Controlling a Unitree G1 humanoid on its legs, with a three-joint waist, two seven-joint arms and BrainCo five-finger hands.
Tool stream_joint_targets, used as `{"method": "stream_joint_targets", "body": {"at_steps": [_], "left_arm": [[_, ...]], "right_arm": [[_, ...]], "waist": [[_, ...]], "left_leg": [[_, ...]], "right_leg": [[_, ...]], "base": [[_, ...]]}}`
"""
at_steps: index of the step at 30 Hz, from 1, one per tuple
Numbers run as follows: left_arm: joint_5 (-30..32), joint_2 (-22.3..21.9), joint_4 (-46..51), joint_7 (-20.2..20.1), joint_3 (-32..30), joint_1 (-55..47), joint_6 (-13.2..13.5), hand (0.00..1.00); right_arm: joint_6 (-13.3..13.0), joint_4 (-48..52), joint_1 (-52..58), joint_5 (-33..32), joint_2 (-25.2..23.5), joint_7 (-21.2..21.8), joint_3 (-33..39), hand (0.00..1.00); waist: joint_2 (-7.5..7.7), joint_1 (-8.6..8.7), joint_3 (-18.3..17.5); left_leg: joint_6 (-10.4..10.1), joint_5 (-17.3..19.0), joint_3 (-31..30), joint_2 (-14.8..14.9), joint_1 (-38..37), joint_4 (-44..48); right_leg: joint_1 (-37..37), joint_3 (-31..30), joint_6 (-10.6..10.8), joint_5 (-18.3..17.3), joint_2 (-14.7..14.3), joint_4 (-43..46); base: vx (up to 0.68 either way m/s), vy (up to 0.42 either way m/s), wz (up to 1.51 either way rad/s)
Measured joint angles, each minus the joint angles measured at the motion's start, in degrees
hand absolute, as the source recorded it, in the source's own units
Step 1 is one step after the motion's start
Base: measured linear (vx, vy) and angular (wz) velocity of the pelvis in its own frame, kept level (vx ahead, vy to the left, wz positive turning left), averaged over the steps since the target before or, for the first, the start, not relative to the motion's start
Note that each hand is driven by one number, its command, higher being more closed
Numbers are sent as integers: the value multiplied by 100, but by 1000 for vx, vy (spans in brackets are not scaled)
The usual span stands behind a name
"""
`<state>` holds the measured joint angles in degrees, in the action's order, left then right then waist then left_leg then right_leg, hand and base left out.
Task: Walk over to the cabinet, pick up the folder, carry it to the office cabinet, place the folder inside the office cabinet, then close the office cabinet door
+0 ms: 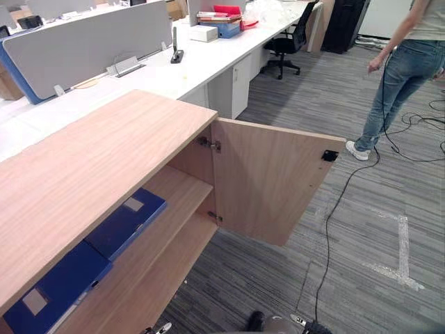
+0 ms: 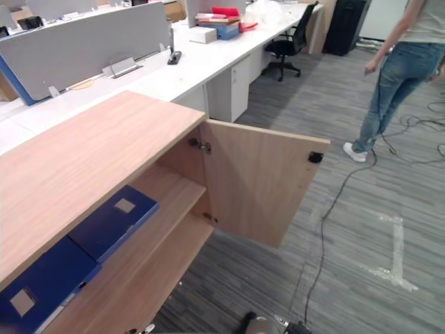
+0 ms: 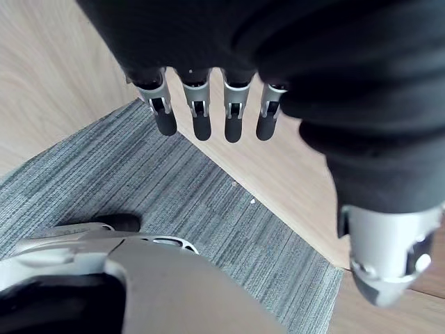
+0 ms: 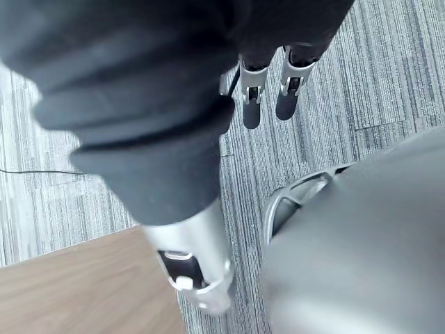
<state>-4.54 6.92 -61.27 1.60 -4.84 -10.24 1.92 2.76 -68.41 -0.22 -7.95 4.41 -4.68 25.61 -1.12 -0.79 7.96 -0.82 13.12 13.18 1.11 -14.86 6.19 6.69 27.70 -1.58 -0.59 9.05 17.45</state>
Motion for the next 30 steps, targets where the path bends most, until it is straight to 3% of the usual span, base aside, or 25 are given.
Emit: {"method": "stream_joint_targets", "body": {"at_steps": [5, 8, 9, 10, 11, 12, 13, 14, 15, 17, 18, 20, 22, 30], "left_arm": [[-62, 54, 6, 1, 155, 59, 0, 0], [-107, 76, 39, 5, 213, 73, -22, 0], [-129, 76, 76, 7, 219, 69, -36, 0], [-179, 106, 130, 9, 224, 33, -36, 0], [-200, 135, 133, 10, 224, 51, -38, 0], [-248, 160, 171, 11, 214, 52, -38, 0], [-287, 120, 236, 26, 146, 32, -35, 0], [-292, 108, 271, 38, 127, 24, -21, 0], [-295, 92, 350, 54, 124, -12, -15, 0], [-300, 83, 416, 63, 122, -27, 22, 0], [-306, 66, 452, 69, 100, -51, 34, 0], [-311, 66, 454, 69, 36, -142, 74, 0], [-294, 68, 445, 69, 22, -145, 84, 0], [-279, 53, 447, 65, 45, -214, 86, 0]], "right_arm": [[-12, 1, -2, -6, -4, -1, -49, 0], [-24, 9, -11, -63, -5, -5, -108, 0], [-28, 14, -21, -159, -20, -8, -172, 0], [-31, 13, -46, -216, -43, -14, -305, 0], [-29, 1, -57, -217, -70, -13, -323, 0], [-31, 1, -124, -241, -84, -37, -322, 0], [-40, -3, -252, -255, -17, -94, -319, 0], [-47, -9, -296, -275, 15, -129, -316, 0], [-54, -20, -382, -329, 55, -181, -309, 0], [-76, -71, -539, -392, 80, -221, -281, 0], [-96, -104, -635, -438, 84, -229, -260, 0], [-113, -96, -629, -436, 61, -230, -242, 0], [-133, -77, -717, -441, 139, -270, -193, 0], [-240, 315, -1221, -664, 319, -374, -431, 0]], "waist": [[14, 13, 3], [14, 2, 6], [-37, -10, -19], [6, -52, -17], [59, -74, -10], [114, -90, -26], [122, -206, 7], [131, -237, 30], [148, -261, 49], [143, -331, 49], [117, -347, 46], [96, -329, -126], [131, -334, -152], [31, -320, -264]], "left_leg": [[-54, -2, -9, 73, 177, -30], [-193, 222, 33, 265, 333, 190], [-295, 373, 119, 428, 415, 458], [-438, 465, 203, 534, 528, 911], [-441, 467, 207, 580, 672, 1263], [-438, 461, 164, 662, 1043, 2173], [-387, 504, -54, 662, 1378, 2960], [-341, 626, -263, 568, 1424, 3005], [-294, 797, -608, 428, 1502, 2851], [-296, 807, -1145, 242, 1596, 2155], [-306, 309, -1336, 217, 1628, 1602], [-33, 59, -1176, 111, 1544, 1278], [66, -7, -962, -38, 1462, 1083], [137, -50, -758, -376, 990, 620]], "right_leg": [[43, 10, 30, 129, -136, -316], [45, 26, 32, 120, -336, -456], [24, 9, 8, 73, -479, -520], [13, -115, -28, 13, -581, -617], [-2, -172, -34, 16, -621, -666], [-66, -378, -129, 80, -687, -807], [-171, -642, -145, 91, -712, -887], [-245, -790, -143, 95, -715, -931], [-412, -995, -81, 146, -711, -1035], [-560, -1333, 18, 209, -712, -1133], [-603, -1514, 115, 262, -734, -1246], [-661, -1715, 291, 389, -694, -1580], [-661, -1881, 418, 557, -598, -1769], [-895, -2178, 514, 658, -423, -2104]], "base": [[-18, 50, 2], [46, 11, -6], [116, -6, -34], [187, 0, -41], [184, -22, -58], [250, -3, -87], [198, 10, -98], [216, 68, -110], [131, 111, -105], [92, 152, -101], [40, 156, -73], [107, 191, -57], [209, 223, -41], [130, 137, -28]]}}
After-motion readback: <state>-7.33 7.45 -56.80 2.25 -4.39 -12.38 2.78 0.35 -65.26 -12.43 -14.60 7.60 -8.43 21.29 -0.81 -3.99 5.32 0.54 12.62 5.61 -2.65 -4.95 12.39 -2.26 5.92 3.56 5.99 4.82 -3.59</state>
